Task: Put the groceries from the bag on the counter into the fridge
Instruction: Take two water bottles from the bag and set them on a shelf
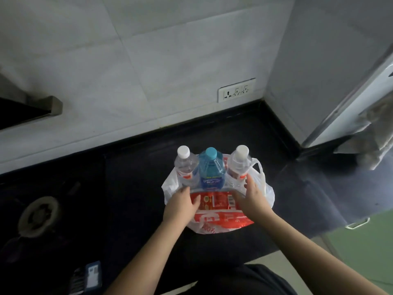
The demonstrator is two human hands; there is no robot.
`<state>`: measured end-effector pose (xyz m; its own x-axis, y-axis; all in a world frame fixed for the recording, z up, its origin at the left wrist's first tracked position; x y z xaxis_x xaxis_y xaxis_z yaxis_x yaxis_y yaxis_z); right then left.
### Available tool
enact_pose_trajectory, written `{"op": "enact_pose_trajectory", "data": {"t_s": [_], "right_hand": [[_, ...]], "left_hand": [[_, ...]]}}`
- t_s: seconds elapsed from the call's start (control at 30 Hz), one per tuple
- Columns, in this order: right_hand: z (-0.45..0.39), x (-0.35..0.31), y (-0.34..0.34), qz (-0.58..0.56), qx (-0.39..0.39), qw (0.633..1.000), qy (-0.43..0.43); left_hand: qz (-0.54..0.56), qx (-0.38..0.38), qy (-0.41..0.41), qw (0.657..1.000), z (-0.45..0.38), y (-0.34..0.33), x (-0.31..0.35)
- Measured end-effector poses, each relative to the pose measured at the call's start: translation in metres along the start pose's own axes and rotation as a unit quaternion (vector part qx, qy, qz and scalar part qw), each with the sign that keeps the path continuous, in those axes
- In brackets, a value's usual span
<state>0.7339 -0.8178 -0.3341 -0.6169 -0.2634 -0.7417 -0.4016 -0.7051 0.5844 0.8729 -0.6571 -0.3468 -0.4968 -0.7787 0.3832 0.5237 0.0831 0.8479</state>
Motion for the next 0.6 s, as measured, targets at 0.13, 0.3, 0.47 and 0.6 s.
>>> {"op": "enact_pose_trajectory", "data": {"t_s": [0.13,0.3,0.47,0.6], "right_hand": [[-0.013,0.008,-0.001,-0.043,0.014,0.999,-0.026],[-0.030,0.017,-0.005,-0.051,0.022,0.997,-0.045],[-0.045,0.014,-0.007,-0.074,0.040,0.996,-0.040],[-0.051,0.013,-0.007,-0.081,0.056,0.995,-0.031]], "left_hand": [[0.088,0.004,0.069,0.994,-0.014,-0.001,-0.010],[0.217,0.081,0.080,0.970,-0.031,0.003,-0.014],[0.255,0.117,0.095,0.955,-0.045,-0.002,-0.004],[0.296,0.132,0.125,0.938,-0.054,-0.002,0.003]]}}
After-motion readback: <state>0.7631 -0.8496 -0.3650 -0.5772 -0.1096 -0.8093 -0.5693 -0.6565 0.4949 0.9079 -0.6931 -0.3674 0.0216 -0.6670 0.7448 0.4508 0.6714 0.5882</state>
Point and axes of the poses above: each hand's wrist, its own z-axis away from the middle knuckle, its own y-axis out of the back of the hand, x = y × z, the point moved 2 cm from there along -z, towards the middle knuckle, and after that the axes turned 3 degrees about -x, right-handed, at the moved point
